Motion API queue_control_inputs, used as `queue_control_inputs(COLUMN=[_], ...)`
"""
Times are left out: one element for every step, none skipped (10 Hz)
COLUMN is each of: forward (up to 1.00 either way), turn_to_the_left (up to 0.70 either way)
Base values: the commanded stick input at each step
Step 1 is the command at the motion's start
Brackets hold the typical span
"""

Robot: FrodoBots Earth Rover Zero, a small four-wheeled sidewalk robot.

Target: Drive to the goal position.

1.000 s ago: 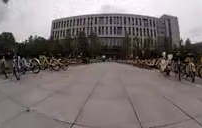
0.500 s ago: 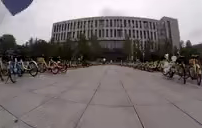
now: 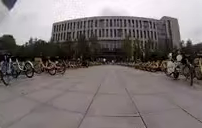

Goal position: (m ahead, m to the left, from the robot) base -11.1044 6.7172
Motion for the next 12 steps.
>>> queue_control_inputs(forward=[0.6,0.6,0.6,0.6,0.6,0.6,0.6,0.6,0.6,0.6,0.6,0.6], turn_to_the_left=[0.01,0.01,0.01,0.01,0.01,0.01,0.01,0.01,0.01,0.01,0.01,0.01])
